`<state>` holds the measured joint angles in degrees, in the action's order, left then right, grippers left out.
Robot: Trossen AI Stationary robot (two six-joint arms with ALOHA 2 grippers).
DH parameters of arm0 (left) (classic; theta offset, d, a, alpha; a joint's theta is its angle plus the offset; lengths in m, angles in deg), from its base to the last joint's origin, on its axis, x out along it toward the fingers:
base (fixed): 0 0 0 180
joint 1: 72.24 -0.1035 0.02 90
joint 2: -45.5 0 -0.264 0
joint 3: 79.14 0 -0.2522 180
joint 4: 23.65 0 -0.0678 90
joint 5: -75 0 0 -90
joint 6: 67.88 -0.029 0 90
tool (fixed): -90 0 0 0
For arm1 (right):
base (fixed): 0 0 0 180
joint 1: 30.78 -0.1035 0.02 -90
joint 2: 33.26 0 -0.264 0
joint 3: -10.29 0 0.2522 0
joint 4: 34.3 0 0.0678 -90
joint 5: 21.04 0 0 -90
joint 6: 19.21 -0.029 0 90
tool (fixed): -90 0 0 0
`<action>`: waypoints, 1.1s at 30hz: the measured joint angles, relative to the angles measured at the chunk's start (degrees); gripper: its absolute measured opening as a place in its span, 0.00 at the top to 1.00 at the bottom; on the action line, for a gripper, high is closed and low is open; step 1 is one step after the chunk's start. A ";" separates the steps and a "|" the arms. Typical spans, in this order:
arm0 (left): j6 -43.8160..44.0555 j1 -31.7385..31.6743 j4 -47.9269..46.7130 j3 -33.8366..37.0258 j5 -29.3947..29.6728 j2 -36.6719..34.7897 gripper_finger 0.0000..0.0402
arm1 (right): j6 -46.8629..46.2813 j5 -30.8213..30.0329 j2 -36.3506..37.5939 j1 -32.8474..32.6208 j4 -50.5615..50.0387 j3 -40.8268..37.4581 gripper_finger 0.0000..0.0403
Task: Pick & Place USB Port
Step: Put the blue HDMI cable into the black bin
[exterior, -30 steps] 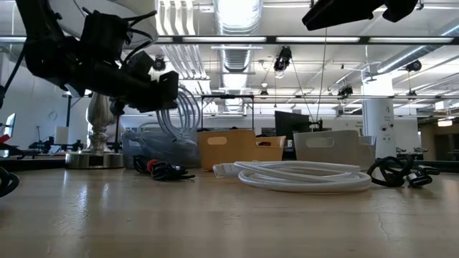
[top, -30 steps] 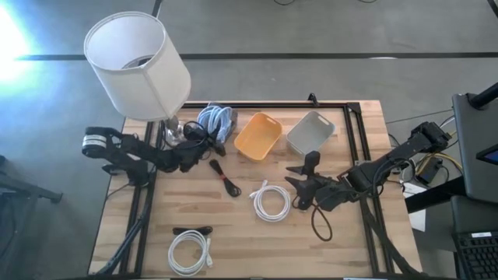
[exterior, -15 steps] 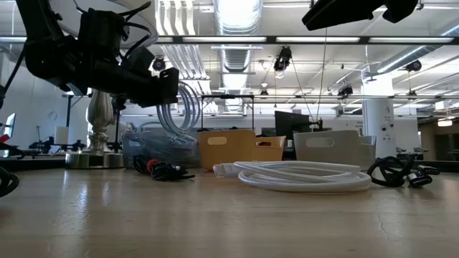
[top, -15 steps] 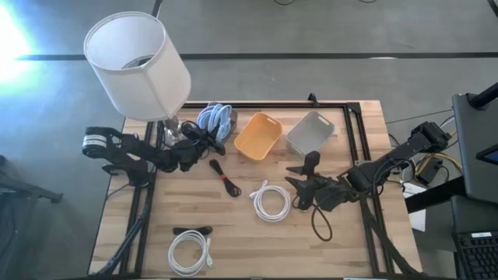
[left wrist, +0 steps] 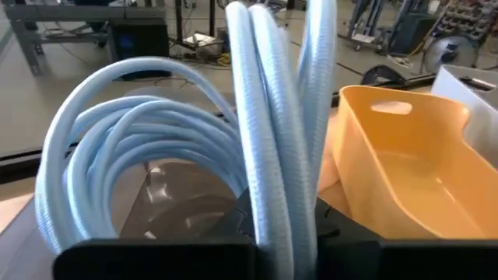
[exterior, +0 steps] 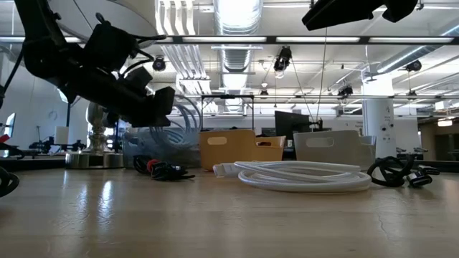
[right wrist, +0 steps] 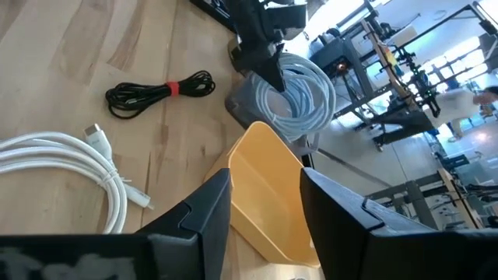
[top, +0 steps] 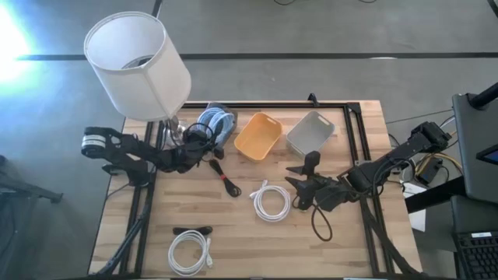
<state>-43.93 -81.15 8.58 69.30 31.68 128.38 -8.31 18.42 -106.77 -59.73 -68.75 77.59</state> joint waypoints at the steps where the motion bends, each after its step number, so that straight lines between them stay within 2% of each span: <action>1: -0.09 0.00 -0.40 -0.03 0.29 0.07 0.91 | -0.01 -0.01 0.00 0.00 0.00 0.00 0.63; 15: -1.86 -0.02 -1.68 -0.83 5.79 0.20 0.71 | -0.03 -0.01 0.00 0.00 0.03 0.00 0.61; 23: -1.74 0.00 -1.68 -0.85 5.79 -0.36 0.57 | -0.01 -0.01 0.01 0.00 0.02 0.00 0.63; 28: -2.65 0.35 -3.15 -0.85 5.77 -2.97 0.50 | -0.62 -0.01 0.02 0.00 0.02 0.00 0.62; 33: -1.73 1.00 -11.58 -0.85 5.70 -8.62 0.48 | -1.15 0.00 0.00 -0.01 0.00 0.00 0.61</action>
<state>-45.66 -80.15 -3.00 68.45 37.38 119.76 -9.46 18.43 -106.77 -59.74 -68.75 77.59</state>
